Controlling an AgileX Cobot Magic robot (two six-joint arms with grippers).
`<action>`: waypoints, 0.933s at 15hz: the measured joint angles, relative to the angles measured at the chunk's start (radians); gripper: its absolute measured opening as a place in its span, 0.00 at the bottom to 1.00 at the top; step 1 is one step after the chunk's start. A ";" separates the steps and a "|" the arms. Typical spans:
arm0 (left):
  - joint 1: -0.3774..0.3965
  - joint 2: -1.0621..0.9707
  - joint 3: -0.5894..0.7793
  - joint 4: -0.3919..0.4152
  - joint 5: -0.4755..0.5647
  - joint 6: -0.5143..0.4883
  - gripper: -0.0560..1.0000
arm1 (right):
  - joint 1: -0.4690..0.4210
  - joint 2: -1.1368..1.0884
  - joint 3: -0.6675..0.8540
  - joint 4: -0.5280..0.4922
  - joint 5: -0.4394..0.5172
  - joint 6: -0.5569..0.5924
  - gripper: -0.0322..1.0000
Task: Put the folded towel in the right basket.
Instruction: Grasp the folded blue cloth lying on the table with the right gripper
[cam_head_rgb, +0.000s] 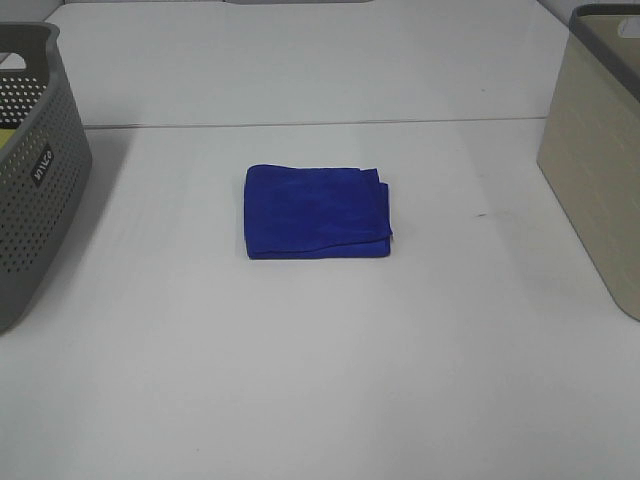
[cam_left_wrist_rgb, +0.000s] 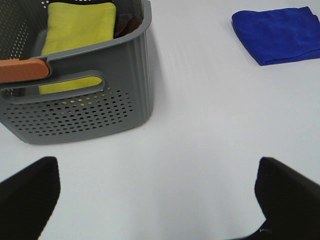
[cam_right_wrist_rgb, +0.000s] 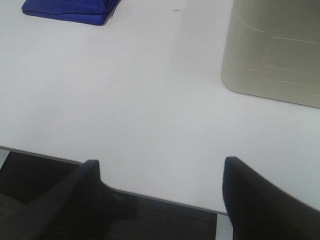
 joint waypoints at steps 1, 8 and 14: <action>0.000 0.000 0.000 0.000 0.000 0.000 0.99 | 0.000 0.000 0.000 0.000 0.000 0.000 0.68; 0.000 0.000 0.000 0.000 0.000 0.000 0.99 | 0.000 0.000 0.000 0.008 0.002 0.001 0.68; 0.000 0.000 0.000 0.000 0.000 0.000 0.99 | 0.000 0.038 0.000 0.053 -0.074 0.010 0.68</action>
